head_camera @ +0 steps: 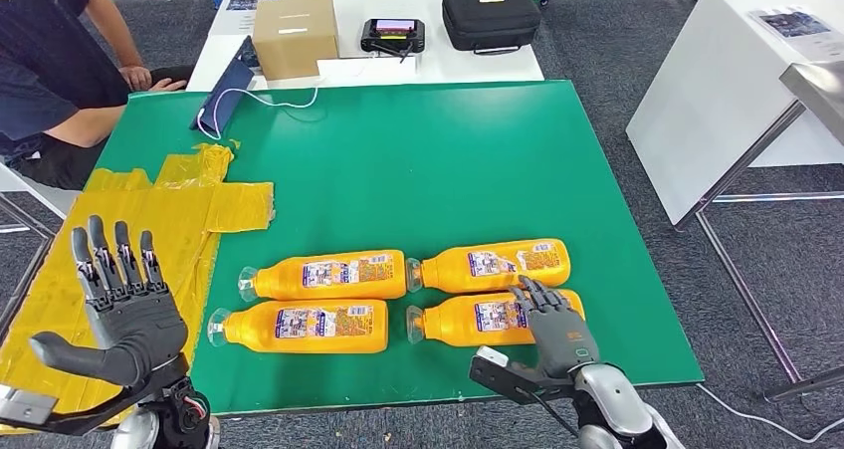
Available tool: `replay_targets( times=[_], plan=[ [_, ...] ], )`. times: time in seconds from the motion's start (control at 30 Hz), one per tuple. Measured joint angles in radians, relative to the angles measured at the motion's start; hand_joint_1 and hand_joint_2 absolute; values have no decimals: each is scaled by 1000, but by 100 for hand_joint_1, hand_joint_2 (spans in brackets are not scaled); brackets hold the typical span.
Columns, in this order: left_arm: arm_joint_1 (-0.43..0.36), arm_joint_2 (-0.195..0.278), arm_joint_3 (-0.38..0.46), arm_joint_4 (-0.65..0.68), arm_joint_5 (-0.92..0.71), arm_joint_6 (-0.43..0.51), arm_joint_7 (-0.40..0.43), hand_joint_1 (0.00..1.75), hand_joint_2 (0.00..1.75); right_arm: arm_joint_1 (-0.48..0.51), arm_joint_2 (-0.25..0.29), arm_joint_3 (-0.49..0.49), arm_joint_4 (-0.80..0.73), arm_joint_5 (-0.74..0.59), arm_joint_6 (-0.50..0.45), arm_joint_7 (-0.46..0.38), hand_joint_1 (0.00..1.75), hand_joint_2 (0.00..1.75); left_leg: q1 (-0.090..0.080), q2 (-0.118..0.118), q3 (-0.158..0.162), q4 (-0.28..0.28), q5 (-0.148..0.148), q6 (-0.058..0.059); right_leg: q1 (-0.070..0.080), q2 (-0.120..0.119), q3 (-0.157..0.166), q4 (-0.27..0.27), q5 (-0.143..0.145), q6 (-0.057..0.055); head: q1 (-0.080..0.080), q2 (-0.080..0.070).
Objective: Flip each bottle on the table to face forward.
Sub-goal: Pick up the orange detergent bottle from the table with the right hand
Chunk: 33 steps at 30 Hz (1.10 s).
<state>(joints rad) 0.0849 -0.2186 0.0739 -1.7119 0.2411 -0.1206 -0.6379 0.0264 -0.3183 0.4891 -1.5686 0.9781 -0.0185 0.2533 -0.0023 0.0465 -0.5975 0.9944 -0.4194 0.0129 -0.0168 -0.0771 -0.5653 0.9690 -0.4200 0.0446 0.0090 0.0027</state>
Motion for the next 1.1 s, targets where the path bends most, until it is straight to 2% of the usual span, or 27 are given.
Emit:
replay_targets(
  times=[0.33, 0.37, 0.47, 0.5, 0.83, 1.1],
  plan=[
    [-1, 0, 0, -12, 22, -14, 7, 0, 0, -7, -11, -5, 6, -27, 54, 11, 3, 175, 0, 0, 1, 0, 0, 0, 0, 0, 1, 0, 0, 0, 0, 0],
    [-1, 0, 0, -12, 23, -14, 8, 0, 0, -8, -12, -5, 7, -29, 56, 12, 38, 175, 0, 0, 0, 0, 0, 0, 0, 0, 1, 0, 0, 0, 0, 0],
    [-1, 0, 0, -12, 25, -15, 8, 0, 0, -9, -16, -7, 11, -45, 68, 16, 163, 175, 0, 0, 1, 0, 0, 0, 0, 0, 1, 0, 0, 0, 0, 0],
    [-2, 0, 0, -12, 27, -15, 8, 0, 0, -9, -18, -7, 13, -52, 74, 17, 171, 175, 0, 0, 1, 0, 0, 0, 0, 0, 1, 0, 0, 0, 0, 0],
    [-19, 0, -7, -10, 50, -16, 16, 0, 0, -28, -79, -8, 38, -167, 146, 8, 175, 175, 0, 0, 6, 0, 0, 0, 0, 0, 4, -1, 0, 0, 0, 0],
    [-26, 0, -11, -9, 72, -14, 20, 0, 0, -46, -112, 0, 62, -215, 162, 3, 175, 175, 0, 0, 13, 0, -2, 1, -1, 0, 3, -1, -1, 0, 0, 0]
  ],
)
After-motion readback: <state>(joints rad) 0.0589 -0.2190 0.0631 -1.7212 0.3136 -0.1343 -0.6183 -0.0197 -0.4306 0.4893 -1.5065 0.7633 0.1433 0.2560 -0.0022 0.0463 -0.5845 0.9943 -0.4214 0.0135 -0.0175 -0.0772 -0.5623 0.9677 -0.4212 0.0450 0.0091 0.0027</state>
